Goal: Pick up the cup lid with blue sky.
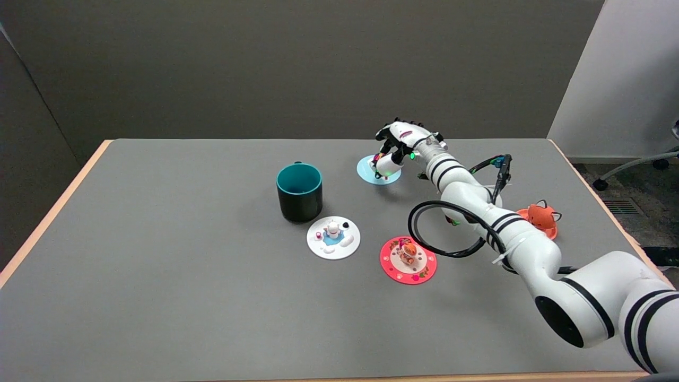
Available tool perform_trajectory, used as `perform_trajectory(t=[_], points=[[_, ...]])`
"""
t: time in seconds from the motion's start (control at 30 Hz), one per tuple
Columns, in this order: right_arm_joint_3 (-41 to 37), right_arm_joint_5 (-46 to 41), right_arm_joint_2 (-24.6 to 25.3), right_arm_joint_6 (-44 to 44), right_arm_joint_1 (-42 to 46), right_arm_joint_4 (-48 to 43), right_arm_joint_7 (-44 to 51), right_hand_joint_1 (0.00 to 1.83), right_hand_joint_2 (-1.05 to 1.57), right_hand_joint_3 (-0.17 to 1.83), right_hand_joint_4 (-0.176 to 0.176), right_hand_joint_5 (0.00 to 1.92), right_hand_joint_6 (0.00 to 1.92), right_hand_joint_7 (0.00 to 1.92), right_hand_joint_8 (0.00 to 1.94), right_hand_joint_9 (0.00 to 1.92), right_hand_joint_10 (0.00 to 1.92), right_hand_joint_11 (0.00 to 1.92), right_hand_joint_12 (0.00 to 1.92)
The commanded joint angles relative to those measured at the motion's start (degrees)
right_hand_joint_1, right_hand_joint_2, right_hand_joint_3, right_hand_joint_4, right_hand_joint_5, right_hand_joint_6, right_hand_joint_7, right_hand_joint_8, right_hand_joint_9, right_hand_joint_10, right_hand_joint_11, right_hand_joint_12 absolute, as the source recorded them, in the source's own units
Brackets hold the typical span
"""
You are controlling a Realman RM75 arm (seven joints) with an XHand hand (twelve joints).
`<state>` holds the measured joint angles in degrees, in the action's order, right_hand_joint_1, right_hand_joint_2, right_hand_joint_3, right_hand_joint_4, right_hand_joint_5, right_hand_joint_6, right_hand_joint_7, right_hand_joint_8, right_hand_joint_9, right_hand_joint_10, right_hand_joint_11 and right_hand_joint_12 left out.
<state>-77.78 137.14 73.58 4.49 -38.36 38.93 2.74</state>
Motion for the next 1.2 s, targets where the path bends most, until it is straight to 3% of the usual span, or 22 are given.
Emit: perform_trajectory(t=[0.03,0.33,0.47,0.93,0.97,1.0,1.2], points=[[0.77,0.01,0.33,1.55,-1.27,-3.13,-0.42,0.93,0.61,0.83,-0.118,0.57,0.18,0.85,0.23,0.48,0.53,0.37,0.52],[0.77,0.09,0.41,1.83,-0.88,-3.32,-0.42,0.94,0.66,0.8,-0.131,0.82,0.27,0.85,0.22,0.49,0.51,0.37,0.51],[0.77,0.22,0.33,2.06,-0.8,-3.27,-0.42,0.93,0.71,0.75,-0.136,0.87,0.33,0.84,0.33,0.45,0.58,0.38,0.49],[0.77,0.33,0.09,2.54,-0.51,-3.24,-0.1,0.94,0.79,0.69,-0.102,0.9,0.35,0.7,0.64,0.39,0.76,0.39,0.49],[0.77,0.33,0.04,2.54,-0.48,-3.24,-0.1,0.99,0.88,0.53,-0.092,0.89,0.61,0.7,0.67,0.38,0.77,0.38,0.51],[0.77,0.33,0.01,2.54,-0.43,-3.24,-0.1,1.08,1.08,0.2,-0.076,0.86,1.17,0.69,0.71,0.38,0.79,0.36,0.57],[0.77,0.41,0.01,2.54,-0.24,-3.24,-0.02,1.07,1.08,0.2,-0.072,0.86,1.18,0.67,0.73,0.37,0.81,0.36,0.58]])
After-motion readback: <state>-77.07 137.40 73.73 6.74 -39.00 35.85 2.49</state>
